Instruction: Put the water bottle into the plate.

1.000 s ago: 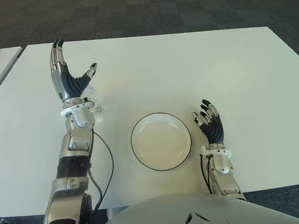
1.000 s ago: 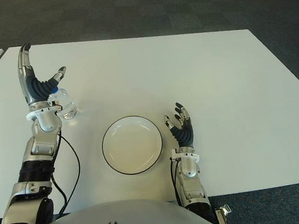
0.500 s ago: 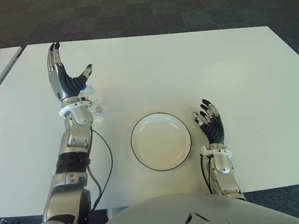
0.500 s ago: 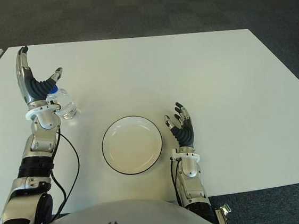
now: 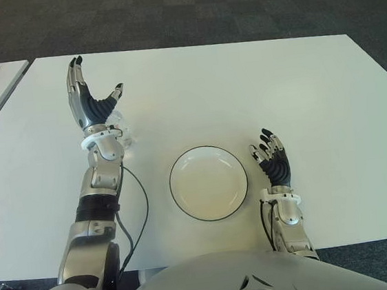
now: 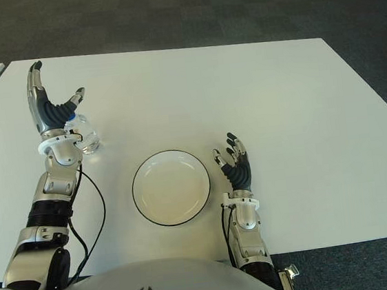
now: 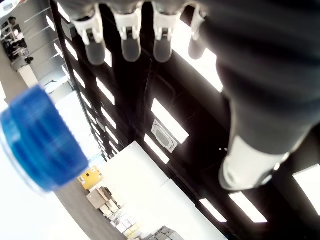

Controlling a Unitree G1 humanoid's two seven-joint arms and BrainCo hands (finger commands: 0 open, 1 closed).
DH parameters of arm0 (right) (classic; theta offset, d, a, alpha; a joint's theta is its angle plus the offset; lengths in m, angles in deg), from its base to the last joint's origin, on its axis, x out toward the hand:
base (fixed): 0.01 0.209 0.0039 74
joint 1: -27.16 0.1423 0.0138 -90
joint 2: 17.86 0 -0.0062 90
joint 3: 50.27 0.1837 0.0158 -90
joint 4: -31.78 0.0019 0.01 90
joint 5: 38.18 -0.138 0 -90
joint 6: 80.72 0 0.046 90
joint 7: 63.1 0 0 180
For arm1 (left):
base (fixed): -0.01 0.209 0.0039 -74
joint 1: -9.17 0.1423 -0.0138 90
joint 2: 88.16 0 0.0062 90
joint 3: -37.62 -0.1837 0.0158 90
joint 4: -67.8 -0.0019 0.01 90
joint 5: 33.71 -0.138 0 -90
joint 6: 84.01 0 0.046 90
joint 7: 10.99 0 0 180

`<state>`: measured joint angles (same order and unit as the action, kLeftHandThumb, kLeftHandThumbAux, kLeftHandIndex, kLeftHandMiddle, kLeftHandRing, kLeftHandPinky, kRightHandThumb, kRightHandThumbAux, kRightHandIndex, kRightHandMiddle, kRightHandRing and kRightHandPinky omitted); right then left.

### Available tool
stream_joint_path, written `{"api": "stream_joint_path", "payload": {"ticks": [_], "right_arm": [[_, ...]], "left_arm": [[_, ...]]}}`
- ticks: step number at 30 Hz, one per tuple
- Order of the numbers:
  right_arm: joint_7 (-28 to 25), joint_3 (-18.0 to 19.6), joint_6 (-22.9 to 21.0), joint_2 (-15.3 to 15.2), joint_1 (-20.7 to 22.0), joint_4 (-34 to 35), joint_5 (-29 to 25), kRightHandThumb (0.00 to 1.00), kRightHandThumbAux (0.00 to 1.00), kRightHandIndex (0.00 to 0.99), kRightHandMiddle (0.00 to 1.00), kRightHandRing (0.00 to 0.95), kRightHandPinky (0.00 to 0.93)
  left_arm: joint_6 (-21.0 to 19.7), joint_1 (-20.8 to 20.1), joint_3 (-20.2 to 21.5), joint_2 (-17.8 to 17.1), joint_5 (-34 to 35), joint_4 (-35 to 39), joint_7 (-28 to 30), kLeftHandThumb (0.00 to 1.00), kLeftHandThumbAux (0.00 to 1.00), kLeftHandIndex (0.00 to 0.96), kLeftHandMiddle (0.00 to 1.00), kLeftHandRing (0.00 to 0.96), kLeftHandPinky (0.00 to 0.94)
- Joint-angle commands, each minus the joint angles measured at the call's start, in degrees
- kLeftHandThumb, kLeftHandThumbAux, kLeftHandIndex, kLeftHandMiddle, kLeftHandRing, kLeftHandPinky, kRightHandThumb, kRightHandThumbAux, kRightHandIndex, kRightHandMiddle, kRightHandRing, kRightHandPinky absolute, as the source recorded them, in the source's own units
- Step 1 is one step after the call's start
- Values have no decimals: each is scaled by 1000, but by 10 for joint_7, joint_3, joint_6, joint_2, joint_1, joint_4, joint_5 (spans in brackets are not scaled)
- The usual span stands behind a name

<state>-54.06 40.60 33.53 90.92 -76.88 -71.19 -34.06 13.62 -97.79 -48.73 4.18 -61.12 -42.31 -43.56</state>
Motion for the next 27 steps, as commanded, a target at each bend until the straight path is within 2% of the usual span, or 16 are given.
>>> {"api": "stream_joint_path", "payload": {"ticks": [1, 27], "right_arm": [[-4, 4, -28, 2, -18, -13, -6, 473, 740, 162, 112, 86, 111], [-6, 7, -37, 11, -29, 0, -14, 509, 717, 183, 109, 80, 119]], "left_arm": [[-5, -6, -5, 3, 6, -19, 2, 175, 760, 0, 25, 25, 79], [42, -13, -8, 3, 57, -60, 33, 241, 775, 6, 35, 27, 77]]}}
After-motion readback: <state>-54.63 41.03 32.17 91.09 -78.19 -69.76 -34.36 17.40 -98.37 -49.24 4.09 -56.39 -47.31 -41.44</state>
